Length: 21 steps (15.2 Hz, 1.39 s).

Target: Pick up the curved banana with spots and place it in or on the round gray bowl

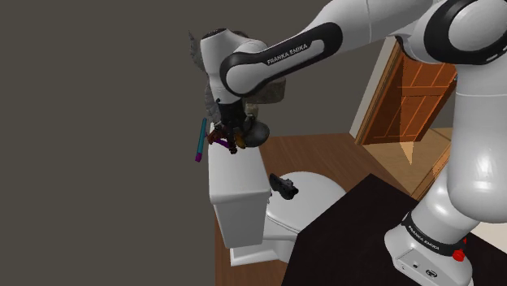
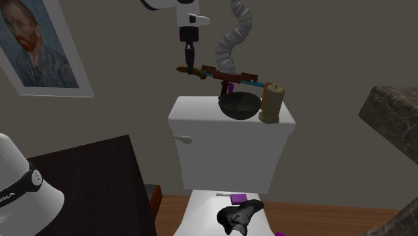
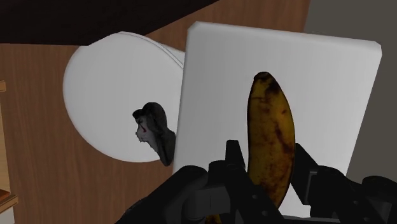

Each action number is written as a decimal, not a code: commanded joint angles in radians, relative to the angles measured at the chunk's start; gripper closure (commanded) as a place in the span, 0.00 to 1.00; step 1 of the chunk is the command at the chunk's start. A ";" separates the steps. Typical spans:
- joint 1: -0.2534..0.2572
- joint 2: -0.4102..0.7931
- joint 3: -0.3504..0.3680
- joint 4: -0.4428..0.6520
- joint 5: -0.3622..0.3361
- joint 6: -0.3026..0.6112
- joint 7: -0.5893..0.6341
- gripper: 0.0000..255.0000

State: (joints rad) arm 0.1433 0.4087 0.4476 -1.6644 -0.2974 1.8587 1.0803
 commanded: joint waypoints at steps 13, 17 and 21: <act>-0.113 0.219 -0.101 0.362 -0.057 -0.104 -0.263 1.00; -0.122 0.277 -0.116 0.433 -0.068 -0.111 -0.298 1.00; -0.125 0.290 -0.119 0.401 -0.074 -0.067 -0.288 1.00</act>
State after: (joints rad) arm 0.0185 0.6943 0.3294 -1.2582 -0.3695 1.7809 0.7900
